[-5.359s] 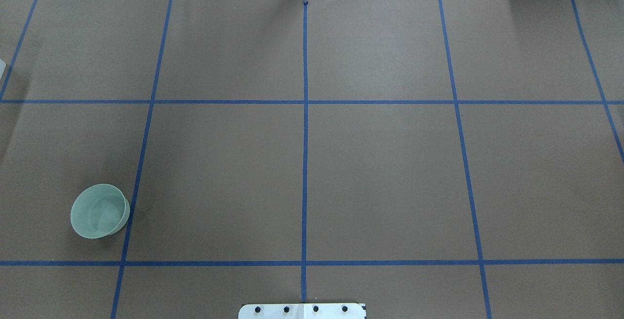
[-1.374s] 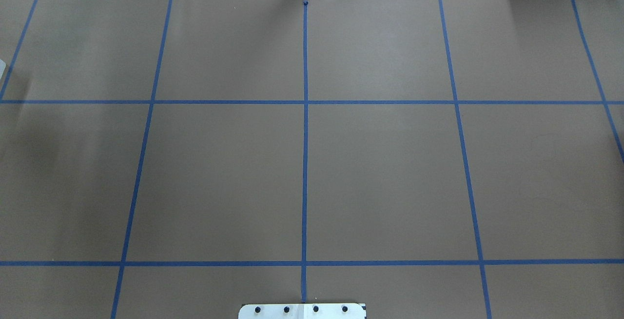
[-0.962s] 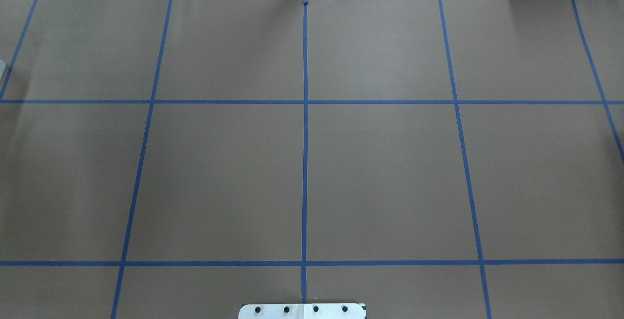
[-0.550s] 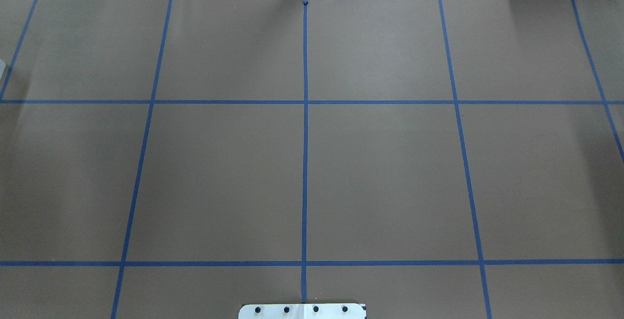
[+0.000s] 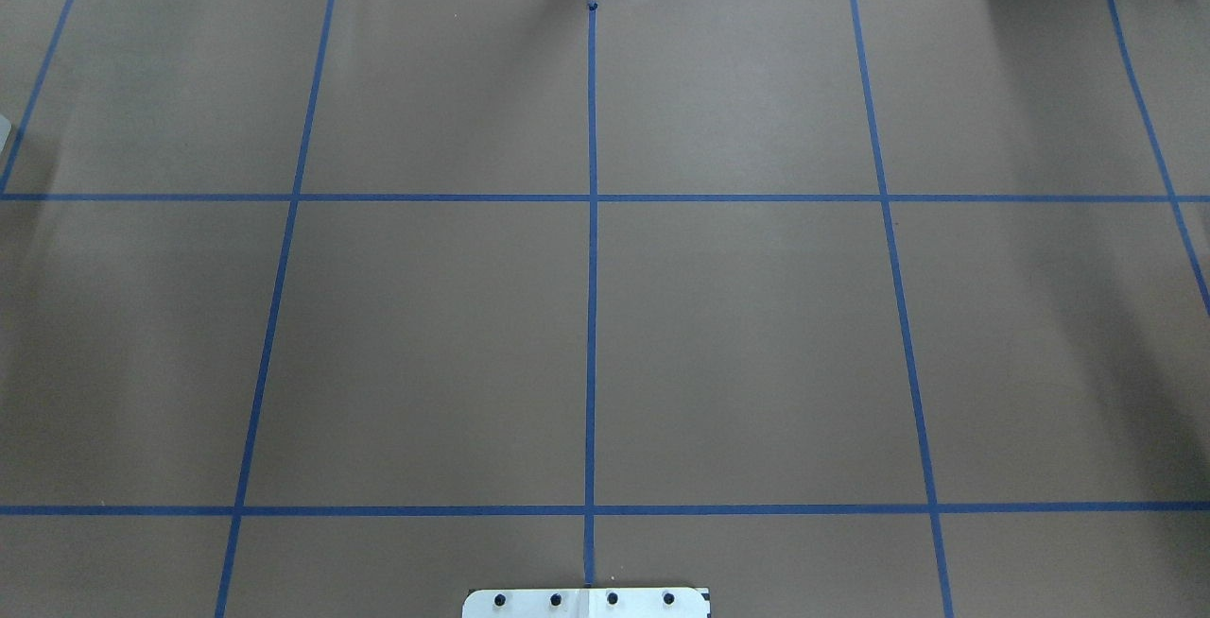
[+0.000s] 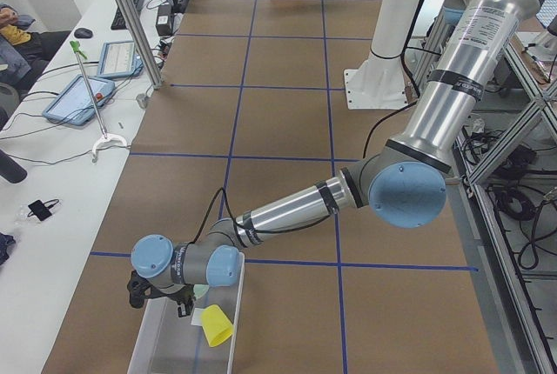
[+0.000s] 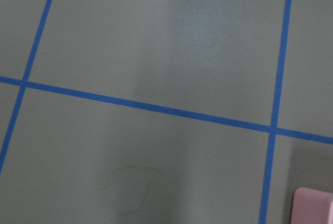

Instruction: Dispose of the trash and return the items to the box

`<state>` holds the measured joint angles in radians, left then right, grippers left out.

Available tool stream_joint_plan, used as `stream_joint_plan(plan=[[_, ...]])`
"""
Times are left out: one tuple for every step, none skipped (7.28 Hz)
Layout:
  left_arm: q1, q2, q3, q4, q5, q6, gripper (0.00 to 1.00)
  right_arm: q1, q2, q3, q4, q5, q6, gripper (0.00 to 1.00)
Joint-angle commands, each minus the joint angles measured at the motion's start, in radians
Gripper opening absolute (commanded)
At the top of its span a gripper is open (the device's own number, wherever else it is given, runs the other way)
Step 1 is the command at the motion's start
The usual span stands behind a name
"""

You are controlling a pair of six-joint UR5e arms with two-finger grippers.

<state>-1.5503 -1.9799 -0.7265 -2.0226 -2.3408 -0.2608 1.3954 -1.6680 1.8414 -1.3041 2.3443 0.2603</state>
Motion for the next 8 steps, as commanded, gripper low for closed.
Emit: stream_joint_plan(plan=[[0.021,0.006,-0.001,-0.022,0.000,-0.002,0.74,-0.026,-0.001,0.019,0.000,-0.002,0.039,1.00],[0.021,0.025,-0.010,-0.063,0.000,0.001,0.98,-0.027,-0.001,0.021,0.000,-0.003,0.039,1.00],[0.022,0.053,-0.113,-0.064,0.003,0.005,0.99,-0.027,0.001,0.022,0.000,-0.003,0.040,1.00],[0.022,0.120,-0.342,0.003,0.006,-0.012,0.99,-0.027,-0.001,0.039,0.000,0.000,0.040,1.00],[0.021,0.150,-0.564,0.197,0.003,-0.011,0.99,-0.029,-0.001,0.048,-0.006,0.001,0.040,1.00],[0.026,0.211,-0.823,0.379,-0.015,-0.011,0.99,-0.030,-0.004,0.047,-0.006,-0.005,0.040,1.00],[0.047,0.299,-1.028,0.453,-0.018,-0.012,0.99,-0.030,-0.004,0.047,-0.007,-0.005,0.040,1.00],[0.118,0.375,-1.177,0.459,-0.017,-0.088,0.99,-0.041,-0.002,0.047,-0.011,-0.014,0.040,1.00]])
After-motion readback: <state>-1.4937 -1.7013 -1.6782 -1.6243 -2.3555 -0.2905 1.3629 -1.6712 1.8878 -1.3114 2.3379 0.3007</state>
